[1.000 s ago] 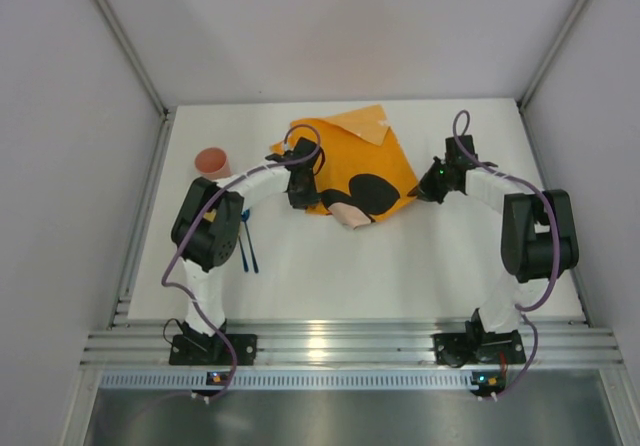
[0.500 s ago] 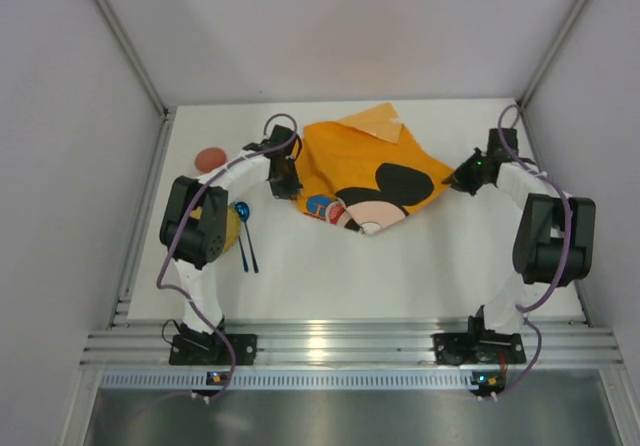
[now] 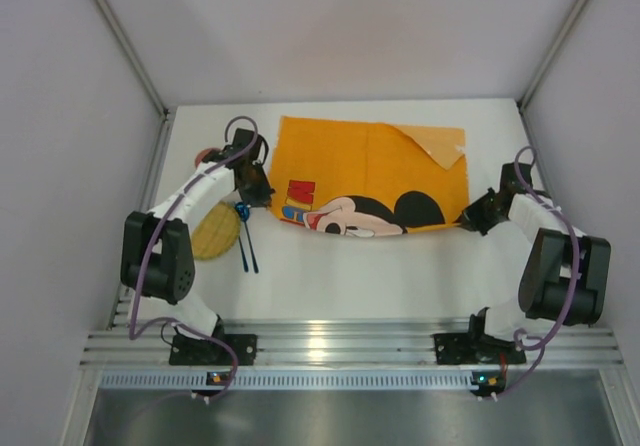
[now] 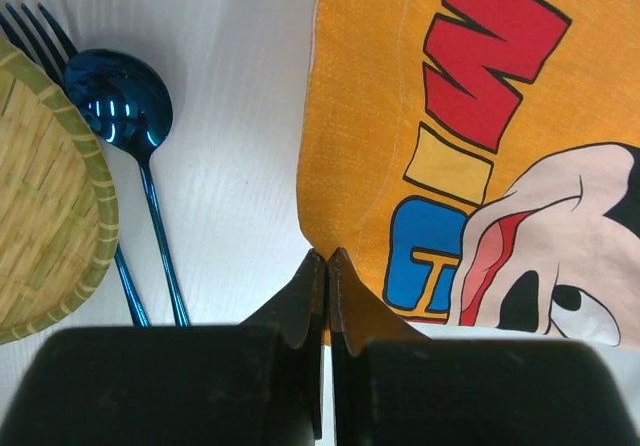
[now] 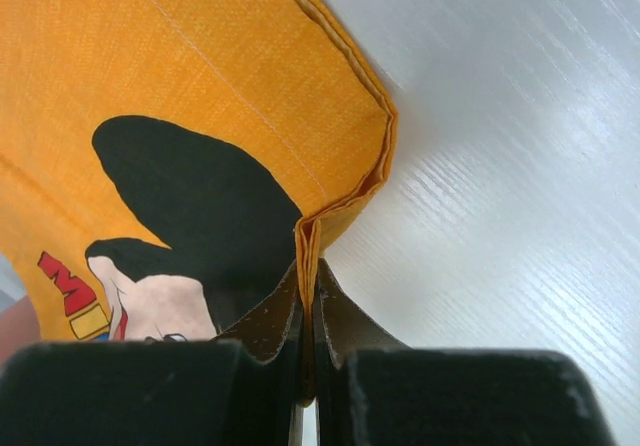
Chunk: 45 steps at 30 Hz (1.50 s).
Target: Set the dinner table for one person
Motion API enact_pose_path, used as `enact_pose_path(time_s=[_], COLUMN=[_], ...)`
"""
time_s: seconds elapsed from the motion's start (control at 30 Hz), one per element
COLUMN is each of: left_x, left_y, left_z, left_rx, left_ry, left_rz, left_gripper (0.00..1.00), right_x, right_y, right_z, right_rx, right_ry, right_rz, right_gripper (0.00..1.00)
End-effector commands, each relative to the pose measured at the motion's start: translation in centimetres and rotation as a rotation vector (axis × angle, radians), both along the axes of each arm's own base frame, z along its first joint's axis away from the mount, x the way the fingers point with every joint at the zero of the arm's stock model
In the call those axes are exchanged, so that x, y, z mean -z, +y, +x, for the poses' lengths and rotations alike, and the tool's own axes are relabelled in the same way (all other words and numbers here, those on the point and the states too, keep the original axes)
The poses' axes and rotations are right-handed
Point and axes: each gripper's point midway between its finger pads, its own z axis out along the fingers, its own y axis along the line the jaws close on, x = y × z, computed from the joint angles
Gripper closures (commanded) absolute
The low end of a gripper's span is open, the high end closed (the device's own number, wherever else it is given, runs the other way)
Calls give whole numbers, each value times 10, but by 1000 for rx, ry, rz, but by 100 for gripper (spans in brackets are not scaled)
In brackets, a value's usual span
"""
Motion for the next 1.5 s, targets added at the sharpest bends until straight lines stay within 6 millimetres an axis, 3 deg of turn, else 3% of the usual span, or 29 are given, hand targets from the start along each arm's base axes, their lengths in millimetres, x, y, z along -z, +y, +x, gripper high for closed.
enact_pose_path(time_s=[0.0,0.13,0.17,0.27,0.33,0.37,0.47,0.5,0.63,0.7,0.73,0.77,0.8,0.83,0.87,0.9,0.93,0.97,1.07,1.1,1.13,1.23,1.33,1.47], left_x=[4,10,17,10,9,8,7,6,-11,-15,-16,-13,-10,-8,1,3,6,13,21,24,23,29,33,35], left_y=[2,-1,1,6,9,11,15,17,9,-7,-12,-19,-24,-29,-33,-39,-42,-45,-52,-52,-54,-54,-53,-52], left_z=[-11,-38,-51,-72,-83,-88,-93,-91,-71,-60,-57,-52,-52,-50,-49,-48,-46,-46,-41,-40,-38,-36,-36,-36], left_rx=[-25,-64,-78,-79,-83,-84,-69,-70,-40,9,23,45,61,78,99,122,136,151,181,186,193,212,225,233], left_ry=[62,90,114,101,122,117,95,88,36,-1,-11,-9,-2,2,26,26,30,47,59,63,60,70,78,87], left_rz=[7,-21,-20,-27,-22,-22,-8,4,-16,-71,-85,-102,-107,-114,-109,-124,-126,-124,-137,-134,-136,-127,-117,-108], left_gripper=[100,100,100,100,100,99,2,2,1,2,2,3,5,10,12,15,19,30,51,56,59,67,69,70], right_x=[-10,3,8,12,10,8,-12,-19,-84,-105,-123,-127,-114,-123,-123,-99,-111,-106,-84,-65,-73,-62,-47,-24], right_y=[4,4,6,5,-1,-3,-11,-15,-5,18,26,38,47,66,75,94,102,110,131,141,148,159,153,126], right_z=[12,-2,-13,-36,-42,-47,-39,-34,16,47,72,83,97,113,129,140,159,169,200,207,219,234,243,247], right_rx=[-44,-89,-97,-124,-135,-138,-133,-129,-132,-166,-173,-195,-201,-238,-254,-298,-317,-335,-369,-379,-384,-395,-385,-342], right_ry=[-22,20,55,120,129,146,127,115,-75,-196,-292,-327,-307,-344,-369,-327,-367,-366,-349,-316,-344,-327,-279,-181], right_rz=[0,-13,-10,-32,-75,-89,-137,-162,-222,-190,-183,-147,-108,-79,-56,-17,-15,-16,-17,-3,5,-26,-98,-249], right_gripper=[100,100,100,100,86,50,7,3,1,1,3,5,7,15,44,62,81,100,100,100,100,100,100,100])
